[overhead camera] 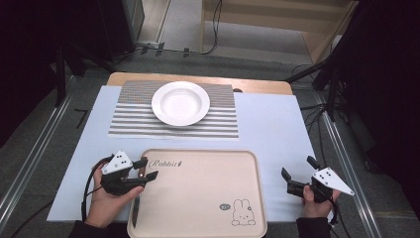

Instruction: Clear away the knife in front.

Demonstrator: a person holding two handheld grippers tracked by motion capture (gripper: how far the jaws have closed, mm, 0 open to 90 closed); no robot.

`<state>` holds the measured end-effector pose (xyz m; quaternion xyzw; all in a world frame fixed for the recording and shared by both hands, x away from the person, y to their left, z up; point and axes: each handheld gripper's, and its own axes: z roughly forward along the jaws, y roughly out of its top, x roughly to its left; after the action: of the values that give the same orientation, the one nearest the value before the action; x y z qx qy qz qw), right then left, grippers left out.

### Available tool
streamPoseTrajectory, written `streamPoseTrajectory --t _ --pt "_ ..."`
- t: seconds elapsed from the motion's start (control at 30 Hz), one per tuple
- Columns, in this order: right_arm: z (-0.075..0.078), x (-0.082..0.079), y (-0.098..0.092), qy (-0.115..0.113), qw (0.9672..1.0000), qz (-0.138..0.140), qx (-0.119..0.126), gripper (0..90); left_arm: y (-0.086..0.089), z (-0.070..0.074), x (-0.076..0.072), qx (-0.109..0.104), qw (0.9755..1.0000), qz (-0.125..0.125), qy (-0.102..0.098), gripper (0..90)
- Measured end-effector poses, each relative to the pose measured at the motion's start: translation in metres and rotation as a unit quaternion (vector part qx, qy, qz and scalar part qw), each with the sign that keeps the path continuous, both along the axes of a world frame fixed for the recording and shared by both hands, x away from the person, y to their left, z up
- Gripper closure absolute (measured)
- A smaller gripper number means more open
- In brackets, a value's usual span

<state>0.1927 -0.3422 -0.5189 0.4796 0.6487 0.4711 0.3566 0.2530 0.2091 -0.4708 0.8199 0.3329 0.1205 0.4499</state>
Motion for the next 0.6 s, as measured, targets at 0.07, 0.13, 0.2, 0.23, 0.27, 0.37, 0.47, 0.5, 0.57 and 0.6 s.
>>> streamPoseTrajectory --t 0.07,0.13,0.2,0.23,0.27,0.37,0.47,0.5,0.57,0.6 --pt "0.000 0.000 0.000 -0.001 1.0000 0.000 0.000 0.0 0.001 0.000 0.000 -0.004 1.0000 0.006 -0.003 36.1" --pt "0.000 0.000 0.000 0.000 1.0000 0.000 0.000 0.0 0.005 0.001 0.001 -0.014 0.9999 0.009 -0.004 35.8" --pt "0.000 0.000 0.000 0.000 1.0000 0.000 0.000 0.0 0.010 0.003 0.001 -0.023 0.9995 0.017 -0.010 29.6" --pt "0.000 0.000 0.000 0.000 1.0000 0.000 0.000 0.0 0.012 0.004 0.000 -0.022 0.9993 0.027 -0.017 25.9" --pt "0.000 0.000 0.000 0.000 1.0000 0.000 0.000 0.0 0.013 0.005 0.001 -0.019 0.9991 0.033 -0.019 19.7" --pt "0.000 0.000 0.000 0.000 1.0000 0.000 0.000 0.0 0.017 0.006 0.001 -0.024 0.9989 0.036 -0.021 11.6" --pt "0.000 0.000 0.000 0.000 1.0000 0.000 0.000 0.0 0.021 0.007 0.000 -0.030 0.9984 0.041 -0.025 7.6" --pt "0.000 0.000 0.000 0.000 1.0000 0.000 -0.001 0.0 0.023 0.008 0.000 -0.035 0.9983 0.040 -0.024 7.4" --pt "0.000 0.000 0.000 0.000 1.0000 0.000 -0.001 0.0 0.026 0.009 0.000 -0.039 0.9978 0.045 -0.029 2.6" --pt "0.000 0.000 0.000 0.000 1.0000 0.000 -0.001 0.0 0.027 0.009 0.000 -0.041 0.9977 0.045 -0.029 2.3"
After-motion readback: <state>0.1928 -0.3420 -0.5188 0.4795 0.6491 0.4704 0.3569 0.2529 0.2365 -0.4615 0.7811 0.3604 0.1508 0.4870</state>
